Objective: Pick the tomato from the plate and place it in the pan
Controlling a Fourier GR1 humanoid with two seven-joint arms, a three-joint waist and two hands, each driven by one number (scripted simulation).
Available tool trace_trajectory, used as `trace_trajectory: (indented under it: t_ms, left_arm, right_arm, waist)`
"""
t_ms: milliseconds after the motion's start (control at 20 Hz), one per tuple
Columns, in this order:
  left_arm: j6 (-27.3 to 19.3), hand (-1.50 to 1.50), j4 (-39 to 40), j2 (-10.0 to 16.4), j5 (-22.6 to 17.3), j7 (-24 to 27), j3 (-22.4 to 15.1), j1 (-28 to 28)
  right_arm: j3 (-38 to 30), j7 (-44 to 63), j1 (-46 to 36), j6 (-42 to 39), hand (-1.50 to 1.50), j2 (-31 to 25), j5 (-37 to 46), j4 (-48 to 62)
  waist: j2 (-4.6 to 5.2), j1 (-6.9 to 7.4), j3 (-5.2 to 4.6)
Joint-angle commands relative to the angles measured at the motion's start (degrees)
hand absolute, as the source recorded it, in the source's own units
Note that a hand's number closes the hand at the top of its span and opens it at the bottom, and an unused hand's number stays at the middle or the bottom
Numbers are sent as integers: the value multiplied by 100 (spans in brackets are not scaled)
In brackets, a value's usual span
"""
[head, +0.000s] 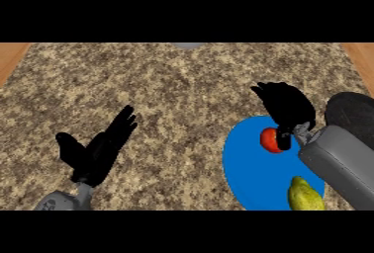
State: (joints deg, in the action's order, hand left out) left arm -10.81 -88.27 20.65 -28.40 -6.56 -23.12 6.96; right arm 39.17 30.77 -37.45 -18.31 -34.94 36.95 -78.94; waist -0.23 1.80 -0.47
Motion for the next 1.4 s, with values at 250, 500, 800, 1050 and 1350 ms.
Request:
trace_trajectory:
  t_ms: [250, 500, 800, 1050, 1350]
  left_arm:
    - [-111, 0, 25, -198, 232, 75, -167, -31]
    - [43, 0, -484, 150, -60, -108, 213, -376]
    - [7, 0, 219, -215, 167, 22, 249, 62]
    - [72, 0, -317, -58, 215, -84, 175, -442]
    - [255, 0, 344, -268, 120, -82, 571, 210]
  right_arm:
    - [551, 2603, -769, -2866, -150, 1805, -328, 1004]
    - [360, 3267, -428, -3188, -150, 2185, -388, 1038]
    - [249, 3685, -739, -3133, -150, 2923, 24, 1462]
    - [412, 3528, -283, -3095, -150, 2529, 533, 1152]
    - [339, 3127, -225, -3176, -150, 2214, 1067, 1249]
  waist:
    - [20, -11, 29]
    - [-26, -120, 41]
    - [10, -190, 39]
    - [-20, -178, 44]
    - [12, -232, 43]
